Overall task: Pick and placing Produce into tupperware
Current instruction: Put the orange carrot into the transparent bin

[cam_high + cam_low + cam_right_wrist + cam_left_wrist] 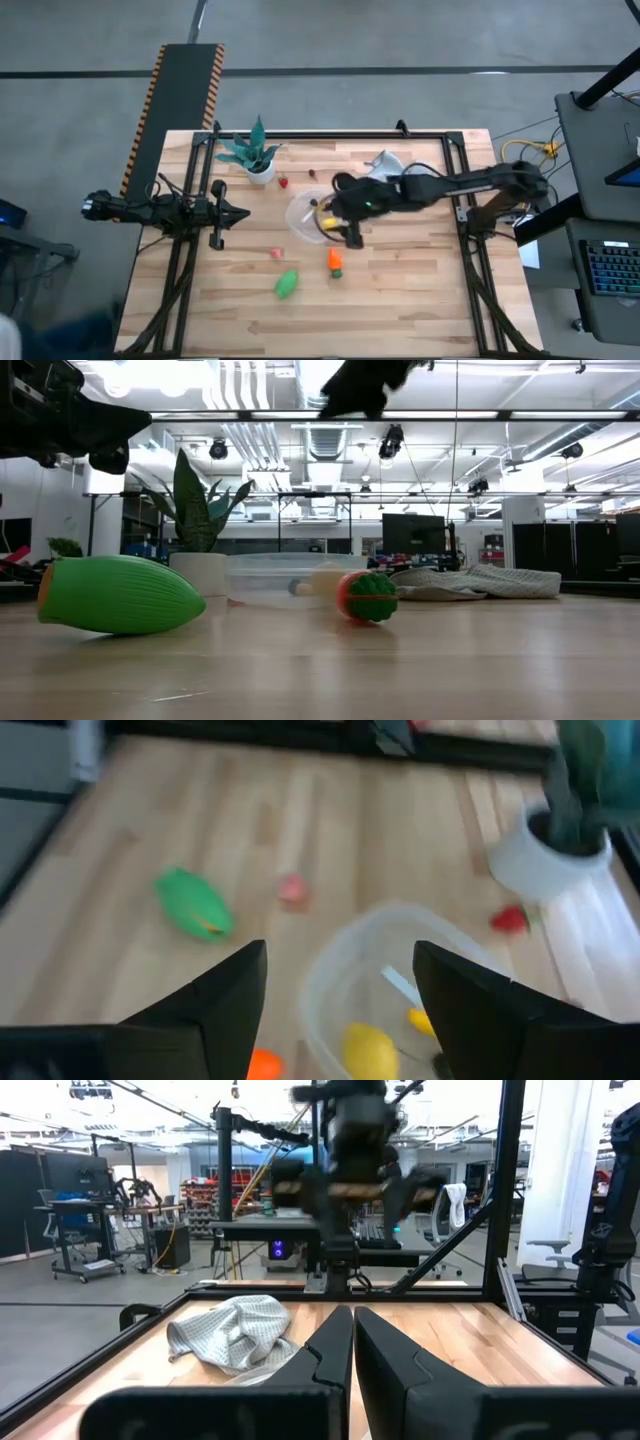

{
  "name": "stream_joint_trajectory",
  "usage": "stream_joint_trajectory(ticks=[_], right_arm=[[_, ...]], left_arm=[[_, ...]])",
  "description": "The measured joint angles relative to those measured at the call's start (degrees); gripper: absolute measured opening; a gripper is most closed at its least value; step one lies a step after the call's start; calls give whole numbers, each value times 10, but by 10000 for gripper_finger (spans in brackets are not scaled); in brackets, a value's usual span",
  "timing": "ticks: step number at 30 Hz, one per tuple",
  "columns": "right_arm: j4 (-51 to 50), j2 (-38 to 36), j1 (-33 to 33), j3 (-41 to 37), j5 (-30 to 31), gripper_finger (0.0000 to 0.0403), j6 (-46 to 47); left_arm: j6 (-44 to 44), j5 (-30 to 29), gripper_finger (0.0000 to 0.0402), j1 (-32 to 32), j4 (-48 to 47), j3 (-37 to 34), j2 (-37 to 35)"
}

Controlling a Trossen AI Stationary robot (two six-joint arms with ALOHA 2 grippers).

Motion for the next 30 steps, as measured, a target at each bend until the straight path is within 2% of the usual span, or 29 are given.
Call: stream_joint_trajectory(ticks=[6, 12, 24, 27, 30], right_arm=[[-22, -42, 76, 0, 0, 244, -38], [-46, -35, 126, 0, 2, 239, -44], [-71, 7, 138, -1, 3, 240, -22], [-66, 11, 139, 0, 7, 240, 5], [-65, 12, 139, 0, 39, 238, 60]], left_arm=[[0, 0, 0, 0, 0, 0, 0], [0, 0, 0, 0, 0, 0, 0], [5, 0, 0, 0, 0, 0, 0], [5, 0, 0, 0, 0, 0, 0], [5, 0, 0, 0, -1, 0, 0]])
